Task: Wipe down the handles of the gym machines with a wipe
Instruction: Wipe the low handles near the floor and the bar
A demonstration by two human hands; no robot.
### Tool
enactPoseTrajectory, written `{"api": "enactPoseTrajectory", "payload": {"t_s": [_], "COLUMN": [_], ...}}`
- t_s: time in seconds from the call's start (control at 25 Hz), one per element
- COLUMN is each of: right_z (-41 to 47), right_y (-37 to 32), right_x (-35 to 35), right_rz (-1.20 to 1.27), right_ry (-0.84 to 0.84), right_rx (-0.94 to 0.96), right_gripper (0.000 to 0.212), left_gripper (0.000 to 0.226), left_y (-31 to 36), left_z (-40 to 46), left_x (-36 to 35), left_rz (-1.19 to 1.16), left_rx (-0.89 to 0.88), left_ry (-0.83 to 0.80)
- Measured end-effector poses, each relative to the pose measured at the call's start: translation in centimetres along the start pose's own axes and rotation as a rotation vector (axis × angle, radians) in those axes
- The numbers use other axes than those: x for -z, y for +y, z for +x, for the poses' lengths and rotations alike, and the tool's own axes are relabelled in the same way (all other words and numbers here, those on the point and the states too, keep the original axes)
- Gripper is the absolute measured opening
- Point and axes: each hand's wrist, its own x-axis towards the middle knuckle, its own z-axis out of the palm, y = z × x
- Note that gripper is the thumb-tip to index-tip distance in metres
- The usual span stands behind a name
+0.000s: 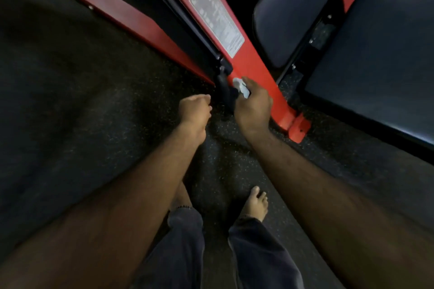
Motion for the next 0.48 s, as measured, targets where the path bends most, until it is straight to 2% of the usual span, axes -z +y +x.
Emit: {"api": "enactPoseTrajectory", "payload": {"t_s": [0.12,0.24,0.32,0.4,0.48], "right_z": [3.0,3.8,2.6,1.1,0.8], "right_y": [1.9,2.8,4.1,6.0,6.2], "right_x": [-4.0,-6.7,-6.2,-4.2,-3.1], "right_rz": [-0.001,0.001,-0.045,-0.202,-0.238], "right_ry": [-0.020,-0.153,-0.197,-0.214,-0.244], "right_rx": [0.006,0.018,0.044,0.064,0.013], "right_gripper": [0.030,0.032,0.051,0.067,0.062], "left_gripper": [0.029,0.035,0.029,0.023,0.024], "left_y": [-1.9,-2.8,-3.1,-3.3,-3.4], "left_z": [4.4,6.6,6.8,6.4,6.4], "left_x": [-1.7,-3.4,-4.1,-4.3,-4.1], "left_rz": [-0.131,-0.320,-0.371,-0.356,-0.341], "left_rx": [0.042,0.087,0.096,0.072,0.057], "left_ry": [-0.102,-0.162,-0.138,-0.088,-0.066]}}
